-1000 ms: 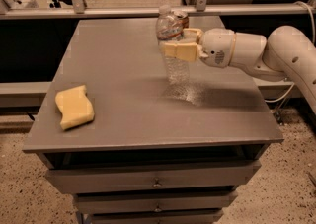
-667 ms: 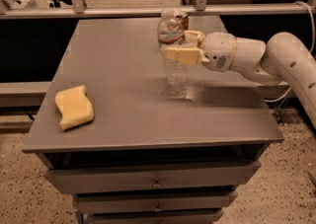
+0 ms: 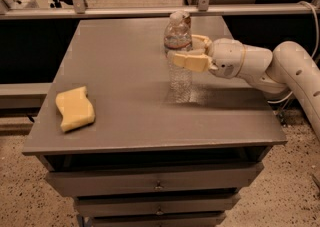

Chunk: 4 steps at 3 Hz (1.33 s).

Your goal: Place water bottle upright

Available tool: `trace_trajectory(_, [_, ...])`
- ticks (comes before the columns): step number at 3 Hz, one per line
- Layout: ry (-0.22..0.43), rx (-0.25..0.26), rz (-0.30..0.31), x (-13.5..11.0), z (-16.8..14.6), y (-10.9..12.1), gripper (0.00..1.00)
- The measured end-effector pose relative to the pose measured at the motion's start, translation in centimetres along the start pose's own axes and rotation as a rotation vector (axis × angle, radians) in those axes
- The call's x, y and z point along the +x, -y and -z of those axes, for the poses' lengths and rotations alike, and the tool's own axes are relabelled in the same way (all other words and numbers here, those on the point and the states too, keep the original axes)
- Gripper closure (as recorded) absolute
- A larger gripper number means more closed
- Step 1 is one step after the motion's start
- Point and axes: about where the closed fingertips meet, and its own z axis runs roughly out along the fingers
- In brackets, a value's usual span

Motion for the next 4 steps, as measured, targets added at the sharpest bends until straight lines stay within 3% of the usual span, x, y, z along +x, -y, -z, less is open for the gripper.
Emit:
trace_trajectory(2, [0.081,-0.02,-0.007,0.45,1.33,-0.98,0.59])
trace_trajectory(4, [0.083,-0.027,-0.011,0.62,1.83,-1.25,0.12])
